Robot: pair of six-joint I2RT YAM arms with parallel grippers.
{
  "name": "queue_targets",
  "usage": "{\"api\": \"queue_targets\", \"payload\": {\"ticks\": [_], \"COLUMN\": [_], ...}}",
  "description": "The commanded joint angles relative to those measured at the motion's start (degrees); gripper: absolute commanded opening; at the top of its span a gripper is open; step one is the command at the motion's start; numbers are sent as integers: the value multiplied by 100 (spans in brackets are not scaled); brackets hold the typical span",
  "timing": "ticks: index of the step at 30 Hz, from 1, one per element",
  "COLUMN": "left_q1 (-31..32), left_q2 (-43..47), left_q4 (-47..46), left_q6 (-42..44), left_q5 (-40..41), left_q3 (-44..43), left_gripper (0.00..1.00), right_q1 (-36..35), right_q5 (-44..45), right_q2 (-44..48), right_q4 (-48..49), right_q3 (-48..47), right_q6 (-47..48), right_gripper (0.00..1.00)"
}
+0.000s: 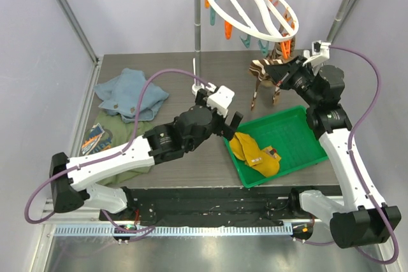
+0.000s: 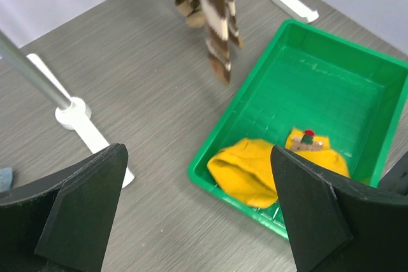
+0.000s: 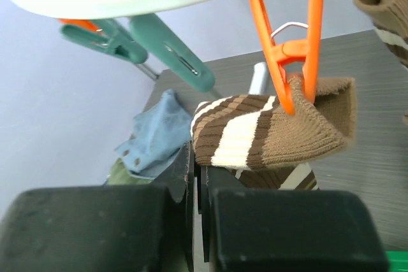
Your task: Remove the socks clipped to the hanger
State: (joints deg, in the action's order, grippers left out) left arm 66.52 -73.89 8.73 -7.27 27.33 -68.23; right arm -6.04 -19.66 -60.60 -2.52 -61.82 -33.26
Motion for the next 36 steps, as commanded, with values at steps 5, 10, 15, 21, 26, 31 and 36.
{"api": "queue_targets", "payload": {"ticks": [5,10,15,21,26,31,36], "left_q1": [-139,-332,-342,-535,-544,-544,-544], "left_q2": [-1020,-1654,-2154,-2665,-2710,-2500,-1885], "left_q4": [-135,-108,-460,-433,-820,-645,-346], "left_q6": [-144,-319,-258,-416,-345,-389,-460], "left_q5": [-115,-8,-273,-70,-184,-676,-1492], "left_q3": [-1271,-2026,-2238,-2529,-2309,-2169,-1502], "left_gripper": [100,100,100,77,36,0,0], "right_q1": [-90,-90,-90,-90,-90,-81,-90], "right_q5": [-504,-539,-565,-618,-627,-513,-91], "right_q2": [522,619,725,742,743,760,769], "right_q4": [560,665,789,753,631,114,-1231], "right_q3": [-67,-14,118,126,83,13,-435], "right_q6": [-1068,-1323,-1666,-1772,-1755,-1386,-789], "right_gripper": [1,1,1,1,1,10,38]}}
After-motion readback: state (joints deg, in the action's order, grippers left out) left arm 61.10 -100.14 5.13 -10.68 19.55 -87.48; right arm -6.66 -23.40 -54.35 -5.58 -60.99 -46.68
